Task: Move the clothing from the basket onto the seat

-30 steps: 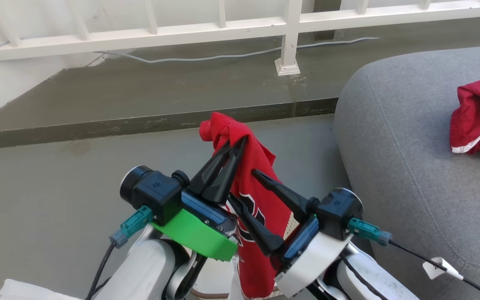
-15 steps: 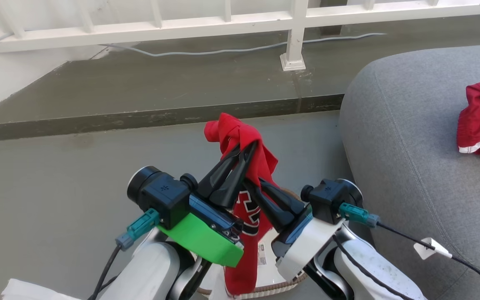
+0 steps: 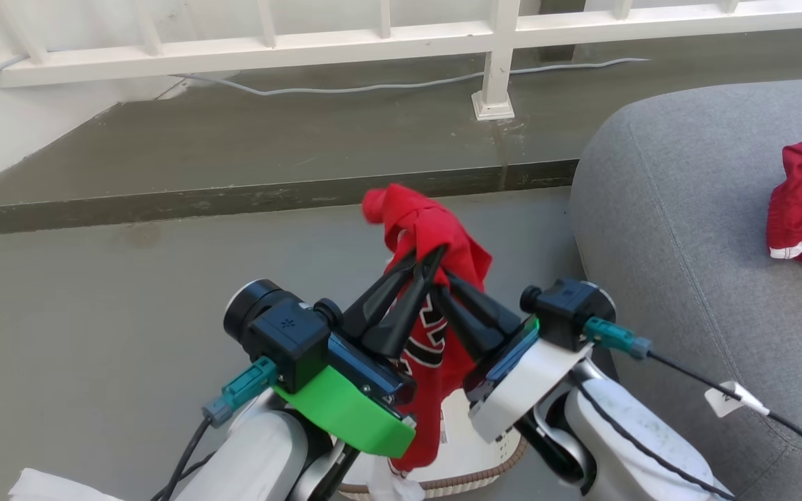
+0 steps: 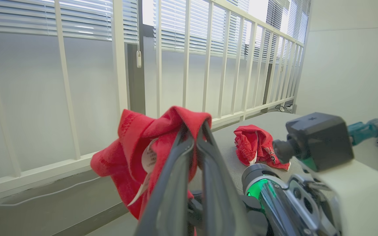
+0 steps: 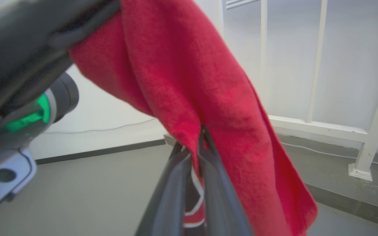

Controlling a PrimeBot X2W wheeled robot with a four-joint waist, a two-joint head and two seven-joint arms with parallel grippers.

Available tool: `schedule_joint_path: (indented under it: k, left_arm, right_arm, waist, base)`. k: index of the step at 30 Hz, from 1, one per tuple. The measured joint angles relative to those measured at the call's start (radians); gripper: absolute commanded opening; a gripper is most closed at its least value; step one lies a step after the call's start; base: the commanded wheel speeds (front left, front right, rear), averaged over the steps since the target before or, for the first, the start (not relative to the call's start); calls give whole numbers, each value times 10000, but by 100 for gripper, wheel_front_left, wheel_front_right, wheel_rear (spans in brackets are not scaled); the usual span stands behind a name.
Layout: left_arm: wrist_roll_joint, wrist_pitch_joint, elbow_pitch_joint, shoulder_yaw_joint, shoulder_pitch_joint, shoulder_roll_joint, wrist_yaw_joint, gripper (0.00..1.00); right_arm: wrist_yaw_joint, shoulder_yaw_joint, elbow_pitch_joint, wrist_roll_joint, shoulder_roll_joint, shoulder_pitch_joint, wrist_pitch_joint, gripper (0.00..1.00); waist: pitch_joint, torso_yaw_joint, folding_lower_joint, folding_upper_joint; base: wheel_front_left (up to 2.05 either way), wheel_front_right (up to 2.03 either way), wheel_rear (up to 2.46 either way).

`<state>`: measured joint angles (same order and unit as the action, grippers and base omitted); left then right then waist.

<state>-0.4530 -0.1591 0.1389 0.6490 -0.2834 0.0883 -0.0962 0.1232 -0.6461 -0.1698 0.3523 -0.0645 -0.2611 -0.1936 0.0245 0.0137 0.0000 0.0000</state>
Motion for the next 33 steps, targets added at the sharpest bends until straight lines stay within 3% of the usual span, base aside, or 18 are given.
schedule_joint_path:
  k: [11, 33]
  left_arm:
    - [0, 182, 0, 284, 43, 305, -52, 100]
    - [617, 621, -46, 792, 453, 997, -109, 100]
  right_arm:
    - [-23, 625, -330, 84, -8, -243, -196, 0]
    - [-587, 2038, -692, 213, -428, -580, -449, 0]
  waist:
    - [2, -90, 0, 0]
    - [360, -980, 0, 0]
  base:
    - [0, 0, 0]
    - [0, 0, 0]
